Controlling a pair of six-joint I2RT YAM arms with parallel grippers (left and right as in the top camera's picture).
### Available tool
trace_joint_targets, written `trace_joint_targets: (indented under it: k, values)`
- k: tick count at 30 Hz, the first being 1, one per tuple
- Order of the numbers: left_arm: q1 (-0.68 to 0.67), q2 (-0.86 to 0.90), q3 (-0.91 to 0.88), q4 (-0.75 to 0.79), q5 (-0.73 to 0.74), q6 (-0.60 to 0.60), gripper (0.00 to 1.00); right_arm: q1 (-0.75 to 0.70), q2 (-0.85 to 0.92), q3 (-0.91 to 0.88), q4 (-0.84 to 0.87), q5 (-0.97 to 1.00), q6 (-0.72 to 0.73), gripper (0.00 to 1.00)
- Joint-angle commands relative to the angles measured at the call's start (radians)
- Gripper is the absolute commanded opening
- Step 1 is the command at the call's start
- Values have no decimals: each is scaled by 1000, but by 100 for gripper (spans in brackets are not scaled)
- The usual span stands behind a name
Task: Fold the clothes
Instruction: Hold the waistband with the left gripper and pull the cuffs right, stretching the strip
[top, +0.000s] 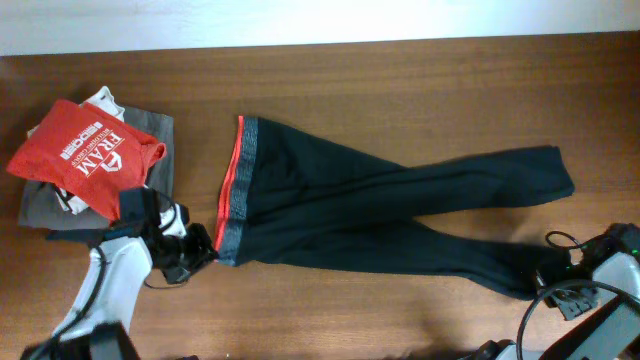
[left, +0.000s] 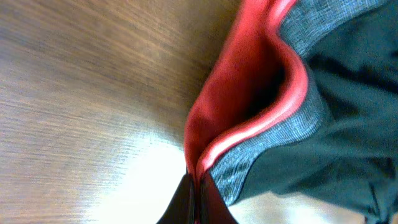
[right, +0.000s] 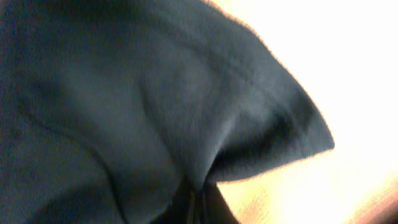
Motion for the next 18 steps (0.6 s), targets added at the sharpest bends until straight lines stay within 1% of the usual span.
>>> trace_joint_targets:
  k: [1,5,8,11,15,18]
  values:
    - [30,-122,117,-85,-63,60,0,-57,-22,133,-101,-6,9,4]
    - [100,-248,141,-150,-62,60,0,-103,-81,274,-243,-6,-21,4]
    - [154,-309,141,-200,-59,60,0,-106,-120,334,-289,-10,-50,4]
    - [181,-323,141,-156,-54,60,0,-95,-141,372,-307,-26,-51,4]
    - [172,-303,141,-69,-3,59,0,-60,-142,397,-307,-36,-56,4]
    - [153,-261,141,3,-1,13,0,-17,-142,400,-291,-36,-71,4]
